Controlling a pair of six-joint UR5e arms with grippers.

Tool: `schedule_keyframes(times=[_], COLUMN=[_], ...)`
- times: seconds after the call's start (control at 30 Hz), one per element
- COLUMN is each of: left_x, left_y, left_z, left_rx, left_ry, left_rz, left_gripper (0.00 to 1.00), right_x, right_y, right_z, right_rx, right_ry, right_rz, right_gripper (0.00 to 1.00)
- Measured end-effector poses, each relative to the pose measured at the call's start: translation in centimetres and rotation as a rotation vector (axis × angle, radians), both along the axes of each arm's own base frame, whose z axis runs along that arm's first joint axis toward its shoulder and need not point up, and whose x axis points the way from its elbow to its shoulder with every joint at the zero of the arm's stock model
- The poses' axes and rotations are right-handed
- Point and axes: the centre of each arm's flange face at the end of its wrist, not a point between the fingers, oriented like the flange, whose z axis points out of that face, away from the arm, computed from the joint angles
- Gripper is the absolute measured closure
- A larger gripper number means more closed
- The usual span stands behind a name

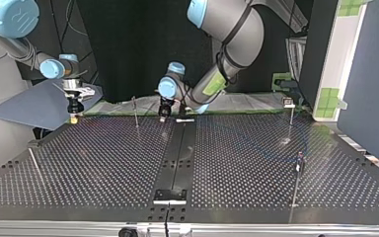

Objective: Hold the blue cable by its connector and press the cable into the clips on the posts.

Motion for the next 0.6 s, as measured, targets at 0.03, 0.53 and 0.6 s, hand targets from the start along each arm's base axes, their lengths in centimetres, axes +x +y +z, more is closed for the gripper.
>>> schedule_keyframes(times=[0.03,0.53,0.6], left_x=[-0.2,-4.9,-5.9], left_y=[-0.3,-3.4,-4.0], left_z=[0.1,-0.4,-0.5], left_rx=[0.009,0.184,0.200], left_ry=[-0.002,0.043,0.055], left_rz=[-0.014,-0.123,-0.138], left_gripper=[0.13,0.00,0.00], right_x=[0.0,0.5,0.6], right_y=[0.0,0.2,0.3], right_z=[0.0,-0.3,-0.4], right_rx=[0.001,0.010,0.010], right_ry=[0.000,0.000,0.000], right_rz=[0.001,0.011,0.012], right_gripper=[1.00,1.00,1.00])
